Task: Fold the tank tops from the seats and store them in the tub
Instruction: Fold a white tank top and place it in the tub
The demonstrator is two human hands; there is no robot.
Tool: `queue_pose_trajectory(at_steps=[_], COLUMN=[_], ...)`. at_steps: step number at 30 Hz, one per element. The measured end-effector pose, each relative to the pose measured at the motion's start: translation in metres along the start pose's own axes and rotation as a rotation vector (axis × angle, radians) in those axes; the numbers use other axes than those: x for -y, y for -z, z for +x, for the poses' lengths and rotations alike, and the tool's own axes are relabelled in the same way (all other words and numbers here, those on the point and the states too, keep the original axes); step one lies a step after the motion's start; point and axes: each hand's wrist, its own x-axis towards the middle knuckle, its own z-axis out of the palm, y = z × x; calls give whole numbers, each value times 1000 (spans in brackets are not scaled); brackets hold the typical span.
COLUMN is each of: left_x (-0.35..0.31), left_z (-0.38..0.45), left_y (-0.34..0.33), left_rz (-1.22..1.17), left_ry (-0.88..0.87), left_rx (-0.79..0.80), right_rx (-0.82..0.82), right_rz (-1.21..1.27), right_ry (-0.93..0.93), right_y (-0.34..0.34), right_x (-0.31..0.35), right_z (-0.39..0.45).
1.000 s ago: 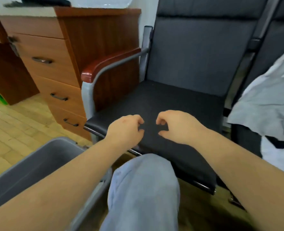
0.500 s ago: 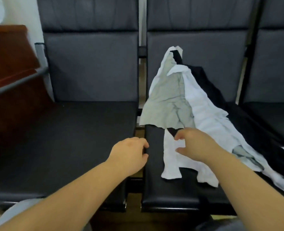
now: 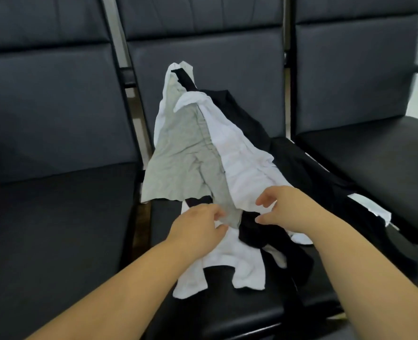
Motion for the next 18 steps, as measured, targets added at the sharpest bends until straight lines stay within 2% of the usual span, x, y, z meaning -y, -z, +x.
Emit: queue_pose_trajectory(at_steps=[6, 13, 18], left_x=[-22, -27, -21], left_z=[26, 48, 64], left_y=[-27, -55, -54], left_rz=[-99, -464, -509], left_ry=[-28, 71, 139], left_rx=[-13, -126, -117], right_rx=[-131, -80, -102], right_rz=[57, 136, 128], right_ry=[-119, -199, -213], right_y=[6, -5, -13], right_x=[-23, -42, -41], right_z=[5, 14, 22])
